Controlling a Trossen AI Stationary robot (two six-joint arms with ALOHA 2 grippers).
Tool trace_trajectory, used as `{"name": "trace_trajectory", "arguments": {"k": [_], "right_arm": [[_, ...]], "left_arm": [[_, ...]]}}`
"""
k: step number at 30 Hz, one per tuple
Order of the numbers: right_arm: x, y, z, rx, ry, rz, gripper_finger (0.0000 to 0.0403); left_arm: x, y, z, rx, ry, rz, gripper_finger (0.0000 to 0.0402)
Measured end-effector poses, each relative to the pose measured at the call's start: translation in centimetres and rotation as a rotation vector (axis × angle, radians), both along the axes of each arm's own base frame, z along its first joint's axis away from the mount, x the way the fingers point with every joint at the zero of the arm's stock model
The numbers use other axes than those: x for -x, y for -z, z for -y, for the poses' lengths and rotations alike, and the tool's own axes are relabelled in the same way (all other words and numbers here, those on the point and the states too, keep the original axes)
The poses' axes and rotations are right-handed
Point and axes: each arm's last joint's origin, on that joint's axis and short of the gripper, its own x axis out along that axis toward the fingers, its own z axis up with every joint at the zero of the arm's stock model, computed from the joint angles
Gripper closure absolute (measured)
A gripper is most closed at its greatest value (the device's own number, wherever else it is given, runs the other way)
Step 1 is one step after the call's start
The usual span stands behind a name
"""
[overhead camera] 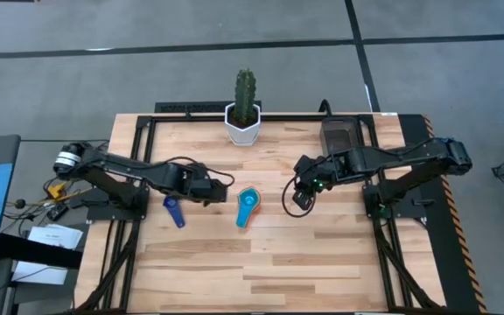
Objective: Nest measuring cups in basket
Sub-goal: Stack the violet measuring cup on top of the light blue measuring cup
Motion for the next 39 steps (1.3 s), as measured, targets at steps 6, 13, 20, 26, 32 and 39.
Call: {"name": "trace_trajectory", "arguments": {"k": [6, 13, 20, 26, 32, 39], "right_arm": [[0.0, 0.0, 0.1, 0.018, 0.012, 0.004, 0.0295], [-0.2, -0.1, 0.1, 0.018, 0.013, 0.020, 0.0294], [-1.2, 0.0, 0.3, 0.030, 0.005, 0.079, 0.0294], [-4.2, 1.6, 1.0, -0.046, 0.119, 0.155, 0.0294], [-6.4, 3.1, 1.5, -0.132, 0.158, 0.195, 0.0294], [-7.2, 4.5, 2.0, -0.204, 0.153, 0.155, 0.0294]], "left_arm": [[2.0, 0.7, 0.3, -0.002, -0.009, -0.101, 0.0306], [4.8, 3.0, 0.7, 0.056, -0.048, -0.062, 0.0306], [8.2, 3.9, 1.4, 0.097, -0.119, -0.055, 0.0305], [10.2, 6.0, 1.3, 0.141, -0.172, -0.083, 0.0287], [11.4, 6.4, 0.9, 0.144, -0.232, -0.140, 0.0256], [12.3, 7.1, 0.6, 0.134, -0.356, -0.211, 0.0235]]}}
